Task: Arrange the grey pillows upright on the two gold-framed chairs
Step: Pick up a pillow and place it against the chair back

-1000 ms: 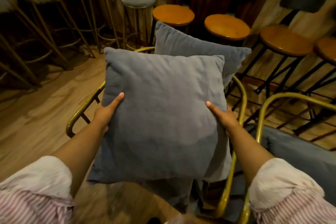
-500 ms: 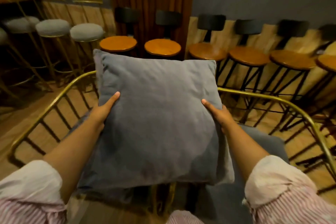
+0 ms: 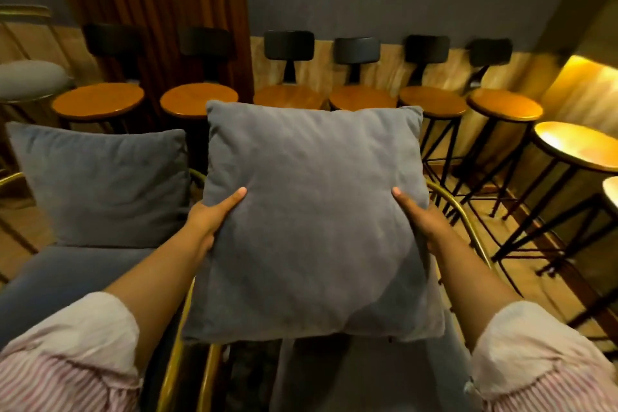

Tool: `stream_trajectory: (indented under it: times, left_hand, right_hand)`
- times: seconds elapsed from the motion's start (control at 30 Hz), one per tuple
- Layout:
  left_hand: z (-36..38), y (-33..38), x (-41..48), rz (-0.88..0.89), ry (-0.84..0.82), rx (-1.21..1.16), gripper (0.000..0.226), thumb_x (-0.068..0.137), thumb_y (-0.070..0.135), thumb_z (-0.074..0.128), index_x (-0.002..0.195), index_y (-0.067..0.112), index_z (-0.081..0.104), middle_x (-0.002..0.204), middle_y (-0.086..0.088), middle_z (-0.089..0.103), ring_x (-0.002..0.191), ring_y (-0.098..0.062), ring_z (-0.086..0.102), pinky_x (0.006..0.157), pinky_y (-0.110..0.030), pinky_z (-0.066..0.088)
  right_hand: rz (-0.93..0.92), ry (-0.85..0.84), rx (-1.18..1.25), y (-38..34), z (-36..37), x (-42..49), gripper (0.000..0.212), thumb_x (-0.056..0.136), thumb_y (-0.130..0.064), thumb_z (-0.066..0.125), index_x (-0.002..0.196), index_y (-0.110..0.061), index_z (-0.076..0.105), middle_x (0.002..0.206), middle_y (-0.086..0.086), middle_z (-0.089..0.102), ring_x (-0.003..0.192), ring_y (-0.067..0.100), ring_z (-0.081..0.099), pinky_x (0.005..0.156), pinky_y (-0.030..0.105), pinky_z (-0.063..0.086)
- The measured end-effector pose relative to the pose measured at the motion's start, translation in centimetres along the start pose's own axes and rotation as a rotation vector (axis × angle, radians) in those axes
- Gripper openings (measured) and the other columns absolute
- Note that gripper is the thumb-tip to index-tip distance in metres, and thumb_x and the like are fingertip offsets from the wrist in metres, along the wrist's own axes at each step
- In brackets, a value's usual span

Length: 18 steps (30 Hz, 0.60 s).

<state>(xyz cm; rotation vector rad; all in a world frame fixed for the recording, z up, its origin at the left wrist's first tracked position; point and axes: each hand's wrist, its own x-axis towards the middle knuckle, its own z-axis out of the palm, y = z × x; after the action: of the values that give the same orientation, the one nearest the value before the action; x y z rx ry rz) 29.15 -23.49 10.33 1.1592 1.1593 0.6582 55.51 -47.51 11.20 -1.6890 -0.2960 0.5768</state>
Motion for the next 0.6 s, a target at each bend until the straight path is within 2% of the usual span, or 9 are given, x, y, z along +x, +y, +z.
stream_trajectory:
  times: [0.1, 0.17, 0.27, 0.37, 0.4, 0.5, 0.6]
  left_hand:
    - [3.9, 1.7, 4.6, -0.067, -0.106, 0.007, 0.092, 0.054, 0.048, 0.086, 0.134, 0.017, 0.054, 0.132, -0.008, 0.061, 0.118, -0.033, 0.056, 0.095, -0.047, 0.048]
    - [6.5, 2.9, 8.6, -0.080, -0.184, 0.028, 0.089, 0.058, 0.041, 0.085, 0.137, 0.021, 0.049, 0.133, -0.007, 0.060, 0.119, -0.033, 0.056, 0.092, -0.046, 0.048]
    - [10.1, 4.2, 13.4, -0.231, -0.277, 0.066, 0.088, 0.060, 0.036, 0.086, 0.137, 0.027, 0.046, 0.132, -0.010, 0.059, 0.118, -0.037, 0.056, 0.097, -0.059, 0.043]
    - [13.5, 4.4, 16.7, -0.306, -0.295, 0.106, 0.075, 0.076, 0.035, 0.075, 0.141, 0.027, 0.037, 0.132, -0.010, 0.053, 0.113, -0.040, 0.055, 0.089, -0.060, 0.045]
    - [14.3, 4.0, 17.5, -0.283, -0.295, 0.103, 0.076, 0.079, 0.037, 0.071, 0.144, 0.027, 0.032, 0.140, -0.008, 0.048, 0.122, -0.040, 0.050, 0.088, -0.061, 0.044]
    - [16.7, 2.2, 19.9, -0.226, -0.289, 0.040, 0.093, 0.074, 0.053, 0.066, 0.150, 0.031, 0.017, 0.155, -0.004, 0.030, 0.142, -0.036, 0.030, 0.097, -0.067, 0.035]
    - [18.3, -0.2, 21.3, -0.211, -0.242, -0.047, 0.077, 0.086, 0.048, 0.056, 0.150, 0.032, 0.015, 0.156, -0.002, 0.030, 0.142, -0.034, 0.031, 0.098, -0.062, 0.037]
  right_hand:
    - [-0.017, 0.004, 0.000, -0.4, -1.1, 5.1, 0.085, 0.061, -0.050, 0.081, 0.134, -0.019, 0.052, 0.128, 0.003, 0.061, 0.117, 0.026, 0.058, 0.093, 0.038, 0.048]
    - [-0.020, 0.023, -0.002, -0.8, -1.5, 9.1, 0.082, 0.061, -0.047, 0.083, 0.133, -0.020, 0.053, 0.126, 0.003, 0.063, 0.113, 0.025, 0.060, 0.091, 0.038, 0.049]
    - [-0.019, 0.047, 0.049, -0.9, -1.4, 14.7, 0.097, 0.046, -0.062, 0.083, 0.131, -0.023, 0.055, 0.125, 0.001, 0.064, 0.113, 0.023, 0.060, 0.099, 0.042, 0.047]
    - [0.015, 0.038, 0.160, -0.5, -0.9, 19.8, 0.089, 0.063, -0.061, 0.073, 0.139, -0.024, 0.045, 0.130, -0.004, 0.058, 0.117, 0.018, 0.054, 0.101, 0.037, 0.042]
    - [0.035, 0.048, 0.187, -0.3, -0.7, 21.0, 0.097, 0.061, -0.066, 0.072, 0.142, -0.026, 0.039, 0.133, -0.006, 0.054, 0.121, 0.018, 0.051, 0.103, 0.037, 0.039]
    - [0.051, 0.057, 0.216, 1.9, -0.9, 24.9, 0.132, 0.033, -0.081, 0.073, 0.147, -0.034, 0.025, 0.150, -0.004, 0.039, 0.136, 0.024, 0.039, 0.113, 0.050, 0.030]
    - [0.069, 0.065, 0.237, 3.2, 0.0, 25.8, 0.137, 0.031, -0.081, 0.072, 0.149, -0.031, 0.022, 0.149, -0.004, 0.038, 0.134, 0.021, 0.038, 0.112, 0.046, 0.029]
